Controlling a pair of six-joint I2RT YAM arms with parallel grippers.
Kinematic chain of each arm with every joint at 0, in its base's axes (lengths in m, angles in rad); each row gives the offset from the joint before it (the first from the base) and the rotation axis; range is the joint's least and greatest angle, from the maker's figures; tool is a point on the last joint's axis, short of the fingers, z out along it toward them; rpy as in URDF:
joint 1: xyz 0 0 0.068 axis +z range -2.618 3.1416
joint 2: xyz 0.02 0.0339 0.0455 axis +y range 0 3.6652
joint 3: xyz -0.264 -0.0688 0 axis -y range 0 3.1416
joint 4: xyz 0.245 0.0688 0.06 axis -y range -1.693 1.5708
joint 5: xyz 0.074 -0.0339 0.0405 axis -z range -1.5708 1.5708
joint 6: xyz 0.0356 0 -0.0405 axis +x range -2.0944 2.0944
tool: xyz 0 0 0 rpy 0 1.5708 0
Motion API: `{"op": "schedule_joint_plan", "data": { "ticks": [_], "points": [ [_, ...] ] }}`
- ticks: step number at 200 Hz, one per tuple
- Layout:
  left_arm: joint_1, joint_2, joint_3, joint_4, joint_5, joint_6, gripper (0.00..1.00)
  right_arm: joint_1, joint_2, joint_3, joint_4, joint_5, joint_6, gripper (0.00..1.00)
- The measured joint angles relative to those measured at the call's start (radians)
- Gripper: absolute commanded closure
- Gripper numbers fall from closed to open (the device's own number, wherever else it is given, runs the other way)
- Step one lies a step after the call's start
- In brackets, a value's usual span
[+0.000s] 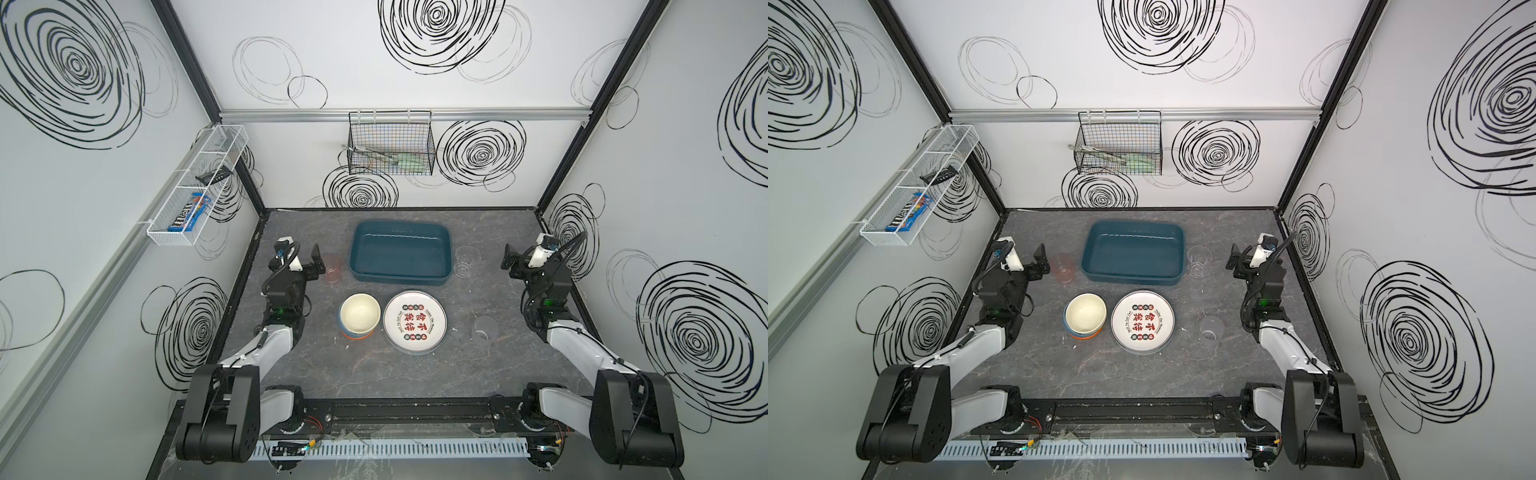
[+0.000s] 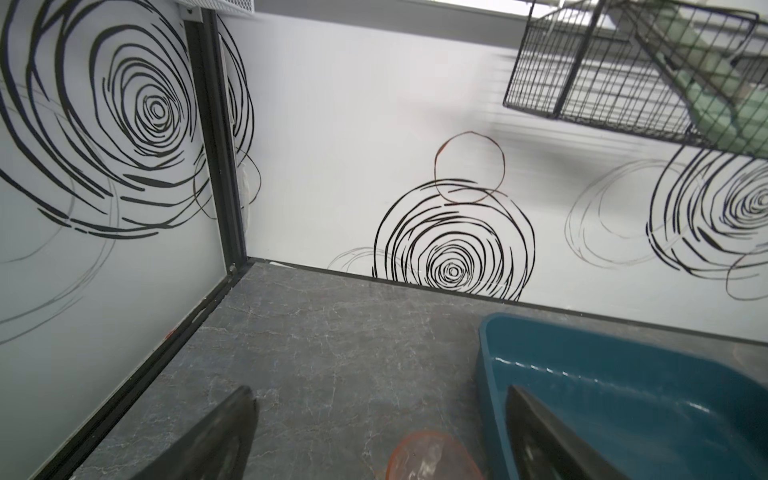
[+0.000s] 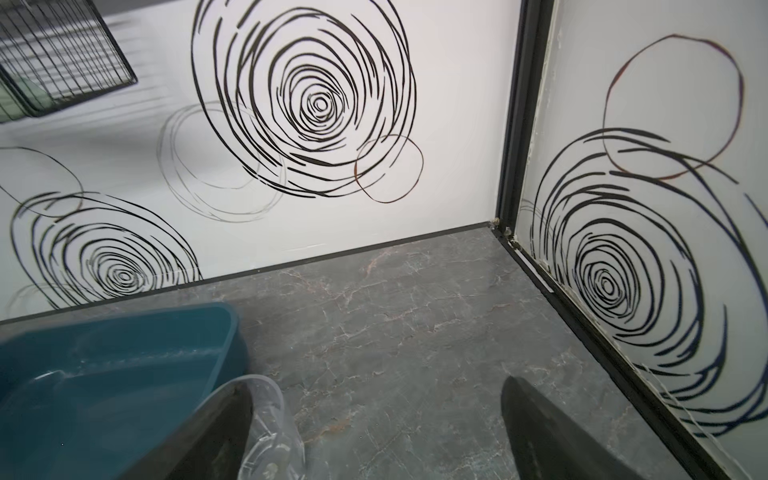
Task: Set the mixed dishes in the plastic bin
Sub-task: 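Raise both arms and swing them toward the white plate stack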
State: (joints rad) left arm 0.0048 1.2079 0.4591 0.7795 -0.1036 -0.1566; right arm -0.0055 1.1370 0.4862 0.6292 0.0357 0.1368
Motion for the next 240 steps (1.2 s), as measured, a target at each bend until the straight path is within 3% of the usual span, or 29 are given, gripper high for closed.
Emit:
{"op": "schedule_joint_plan", "data": {
  "ticks": [15,40,57,78,101,128,145,195,240],
  "points": [
    [0.003,-0.008,0.064,-0.106,0.003,-0.037,0.04,0.0,-0.029,0.025,-0.045,0.005,0.076,0.03],
    [0.026,-0.008,0.169,-0.314,0.054,-0.177,0.04,-0.035,-0.049,0.121,-0.234,0.006,0.326,0.03],
    [0.078,-0.005,0.225,-0.428,0.13,-0.326,0.04,-0.101,-0.053,0.133,-0.257,-0.104,0.461,0.01],
    [0.166,-0.005,0.193,-0.406,0.28,-0.494,0.04,-0.138,-0.051,0.105,-0.25,-0.232,0.581,0.05],
    [0.187,-0.005,0.165,-0.46,0.375,-0.583,0.01,-0.116,-0.055,0.091,-0.261,-0.32,0.644,0.19],
    [0.116,-0.009,0.232,-0.61,0.446,-0.572,0.17,-0.089,-0.053,0.147,-0.375,-0.413,0.634,0.4],
    [0.055,-0.024,0.286,-0.693,0.484,-0.551,0.27,-0.059,-0.046,0.205,-0.463,-0.454,0.6,0.45],
    [-0.232,-0.01,0.504,-0.982,0.499,-0.442,0.39,0.047,-0.048,0.254,-0.705,-0.513,0.49,0.47],
    [-0.449,0.158,0.713,-1.181,0.433,-0.364,0.35,0.136,-0.046,0.285,-0.856,-0.533,0.43,0.43]
  ]
}}
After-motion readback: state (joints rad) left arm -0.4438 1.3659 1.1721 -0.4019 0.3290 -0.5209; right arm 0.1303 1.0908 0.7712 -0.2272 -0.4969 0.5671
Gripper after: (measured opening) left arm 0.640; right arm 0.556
